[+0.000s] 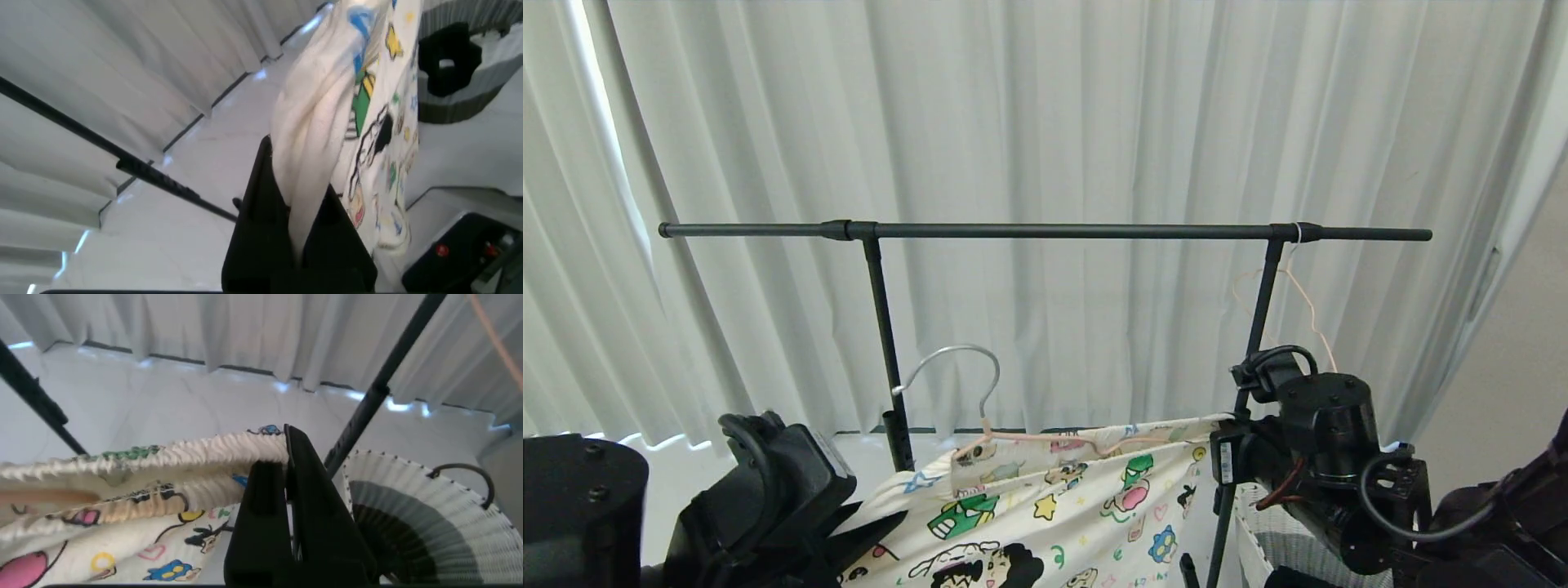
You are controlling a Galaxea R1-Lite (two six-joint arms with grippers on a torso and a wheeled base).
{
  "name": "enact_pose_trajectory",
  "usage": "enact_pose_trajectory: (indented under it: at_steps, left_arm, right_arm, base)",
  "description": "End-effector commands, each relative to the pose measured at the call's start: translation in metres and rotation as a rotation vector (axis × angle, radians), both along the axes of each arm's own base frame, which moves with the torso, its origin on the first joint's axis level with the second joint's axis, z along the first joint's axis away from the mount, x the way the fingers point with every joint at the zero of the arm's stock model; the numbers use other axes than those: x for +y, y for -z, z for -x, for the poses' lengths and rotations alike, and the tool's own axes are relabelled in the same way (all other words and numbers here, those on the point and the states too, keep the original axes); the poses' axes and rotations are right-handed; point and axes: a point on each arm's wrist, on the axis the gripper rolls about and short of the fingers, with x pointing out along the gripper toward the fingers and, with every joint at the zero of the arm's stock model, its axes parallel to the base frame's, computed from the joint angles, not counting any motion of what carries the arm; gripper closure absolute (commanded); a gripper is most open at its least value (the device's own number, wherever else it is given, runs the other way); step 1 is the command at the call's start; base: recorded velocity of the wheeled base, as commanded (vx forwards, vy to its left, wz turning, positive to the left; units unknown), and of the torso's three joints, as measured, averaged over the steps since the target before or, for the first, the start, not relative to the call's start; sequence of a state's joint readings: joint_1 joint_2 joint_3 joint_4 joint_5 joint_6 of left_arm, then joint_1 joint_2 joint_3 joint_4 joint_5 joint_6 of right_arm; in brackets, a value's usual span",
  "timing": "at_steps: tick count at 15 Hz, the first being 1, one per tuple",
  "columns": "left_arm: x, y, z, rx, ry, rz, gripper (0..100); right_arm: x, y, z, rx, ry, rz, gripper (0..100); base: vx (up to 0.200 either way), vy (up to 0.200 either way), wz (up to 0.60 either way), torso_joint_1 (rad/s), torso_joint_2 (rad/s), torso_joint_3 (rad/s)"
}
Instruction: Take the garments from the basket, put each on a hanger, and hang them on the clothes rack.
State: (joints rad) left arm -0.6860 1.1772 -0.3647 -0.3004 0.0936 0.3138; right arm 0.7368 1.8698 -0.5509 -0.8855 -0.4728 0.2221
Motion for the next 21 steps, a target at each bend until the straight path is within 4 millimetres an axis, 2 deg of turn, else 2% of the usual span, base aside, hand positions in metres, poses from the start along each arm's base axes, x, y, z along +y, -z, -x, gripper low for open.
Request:
enact_pose_trajectory:
  at_steps: [1,2,3,5,7,9,13,14,16,21]
  left_arm:
    - [0.001,0.014,0.002,0.038,0.014,-0.062,100]
    - [-0.002,0.021,-0.002,0.072,0.015,-0.091,100]
    - [-0.004,0.025,-0.005,0.091,0.01,-0.106,100]
    - [-0.01,0.026,-0.014,0.096,-0.029,-0.137,100]
    - [-0.014,0.02,-0.019,0.083,-0.053,-0.076,100]
    - [-0.015,0.017,-0.02,0.063,-0.061,-0.042,100]
    - [-0.017,0.01,-0.019,0.013,-0.054,0.014,100]
    - [-0.019,0.009,-0.019,0.008,-0.046,0.027,100]
    - [-0.035,0.008,-0.004,0.025,0.058,0.067,100]
    - [-0.057,0.014,0.025,0.055,0.261,0.049,100]
  right_arm:
    - [-0.001,-0.017,0.007,-0.04,-0.055,-0.026,100]
    - [0.0,-0.026,0.014,-0.058,-0.109,-0.025,100]
    - [0.001,-0.03,0.019,-0.064,-0.14,-0.007,0]
    - [0.003,-0.045,0.037,-0.096,-0.261,0.014,0]
    - [-0.008,-0.055,0.056,-0.105,-0.481,0.064,0]
    - [-0.019,-0.063,0.069,-0.087,-0.617,0.116,0]
    - [-0.04,-0.072,0.092,-0.004,-0.758,0.157,0]
    - [-0.042,-0.073,0.094,-0.005,-0.776,0.161,0]
    - [-0.039,-0.077,0.092,-0.062,-0.828,0.228,0]
    - [-0.016,-0.087,0.081,-0.095,-1.094,0.373,0]
  base:
    - [0.0,0.0,0.0,0.0,0.0,0.0]
    - [0.0,0.0,0.0,0.0,0.0,0.0]
    - [0.0,0.0,0.0,0.0,0.0,0.0]
    - [0.0,0.0,0.0,0.0,0.0,0.0]
    - [0.0,0.0,0.0,0.0,0.0,0.0]
    - [0.0,0.0,0.0,0.0,0.0,0.0]
    - [0.0,0.0,0.0,0.0,0.0,0.0]
    - [0.0,0.0,0.0,0.0,0.0,0.0]
    - [0.0,0.0,0.0,0.0,0.0,0.0]
    - [0.0,0.0,0.0,0.0,0.0,0.0]
